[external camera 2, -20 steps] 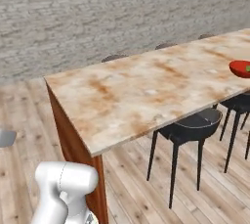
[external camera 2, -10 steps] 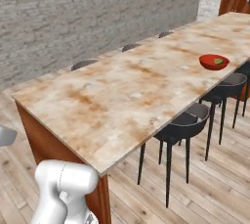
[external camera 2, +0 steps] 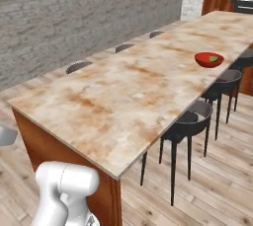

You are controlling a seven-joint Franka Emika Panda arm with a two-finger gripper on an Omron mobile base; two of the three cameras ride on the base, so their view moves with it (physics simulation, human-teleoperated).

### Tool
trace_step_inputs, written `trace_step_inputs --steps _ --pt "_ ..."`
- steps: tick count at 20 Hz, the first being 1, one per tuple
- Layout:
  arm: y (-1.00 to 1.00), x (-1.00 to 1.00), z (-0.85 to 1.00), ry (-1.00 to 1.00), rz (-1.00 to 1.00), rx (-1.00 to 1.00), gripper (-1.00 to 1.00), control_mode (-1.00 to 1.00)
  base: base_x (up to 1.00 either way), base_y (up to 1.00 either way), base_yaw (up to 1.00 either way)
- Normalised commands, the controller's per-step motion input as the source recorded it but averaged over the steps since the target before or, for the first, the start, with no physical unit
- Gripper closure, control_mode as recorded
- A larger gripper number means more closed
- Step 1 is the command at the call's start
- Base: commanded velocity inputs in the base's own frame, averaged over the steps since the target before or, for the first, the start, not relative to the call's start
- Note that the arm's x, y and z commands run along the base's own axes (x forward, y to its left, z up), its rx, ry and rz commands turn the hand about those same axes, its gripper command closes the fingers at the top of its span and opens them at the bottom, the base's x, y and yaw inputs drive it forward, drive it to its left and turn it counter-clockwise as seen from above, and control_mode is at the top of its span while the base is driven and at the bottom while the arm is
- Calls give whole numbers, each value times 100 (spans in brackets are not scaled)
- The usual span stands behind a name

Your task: There is a bowl on the dining counter. Grab a lemon wedge from the fridge and place it in the bowl. Then get the liquor bottle and glass cup from the cabinet and place them next to the bowl.

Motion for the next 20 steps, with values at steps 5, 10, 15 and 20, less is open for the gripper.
trace_step_inputs --steps 5,10,15,20 --pt "0 0 0 0 0 0 -100 100 0 100 2" --pt "0 0 0 0 0 0 -100 100 9 100 1" --pt "0 0 0 0 0 0 -100 100 41 100 0" --pt "0 0 0 0 0 0 -100 100 53 100 -2"
